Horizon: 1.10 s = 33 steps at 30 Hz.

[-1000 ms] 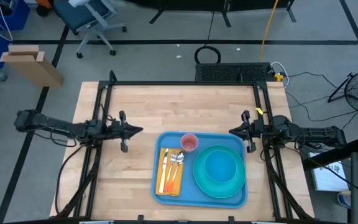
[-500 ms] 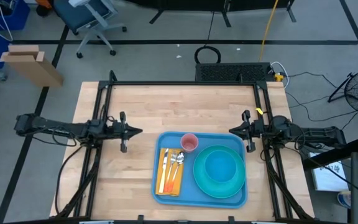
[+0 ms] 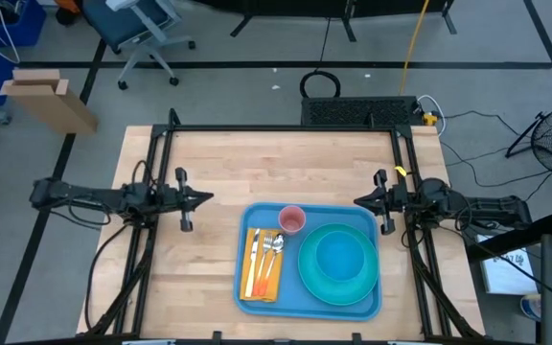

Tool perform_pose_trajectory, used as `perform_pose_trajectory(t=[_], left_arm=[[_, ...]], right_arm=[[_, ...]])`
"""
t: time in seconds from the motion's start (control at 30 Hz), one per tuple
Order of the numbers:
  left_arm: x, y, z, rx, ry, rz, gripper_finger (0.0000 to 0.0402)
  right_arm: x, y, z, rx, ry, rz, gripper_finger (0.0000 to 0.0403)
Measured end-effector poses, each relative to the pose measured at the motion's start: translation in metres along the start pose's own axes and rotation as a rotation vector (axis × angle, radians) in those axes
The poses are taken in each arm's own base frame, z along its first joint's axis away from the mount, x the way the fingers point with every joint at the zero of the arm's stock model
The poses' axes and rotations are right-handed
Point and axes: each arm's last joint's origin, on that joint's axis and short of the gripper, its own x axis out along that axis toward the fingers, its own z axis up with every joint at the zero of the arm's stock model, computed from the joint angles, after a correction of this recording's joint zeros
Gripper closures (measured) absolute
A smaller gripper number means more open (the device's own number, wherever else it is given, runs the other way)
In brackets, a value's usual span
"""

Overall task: Set up tray
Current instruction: Return to Home Position

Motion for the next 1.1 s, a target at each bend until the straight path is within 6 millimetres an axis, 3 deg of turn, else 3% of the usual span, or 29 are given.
perform_pose_trajectory(t=[0.63, 0.83, 1.1], left_arm=[[-0.004, 0.008, -0.012, -0.215, 0.104, 0.036, 0.0400], [-0.004, 0.007, -0.018, -0.347, 0.170, 0.027, 0.0377], [-0.004, 0.007, -0.017, -0.355, 0.158, 0.035, 0.0357]], right_arm=[[0.000, 0.000, 0.001, -0.007, -0.011, 0.001, 0.0403], [0.000, 0.000, 0.000, -0.006, -0.004, 0.000, 0.0403], [0.000, 0.000, 0.000, 0.001, -0.004, 0.000, 0.0403]])
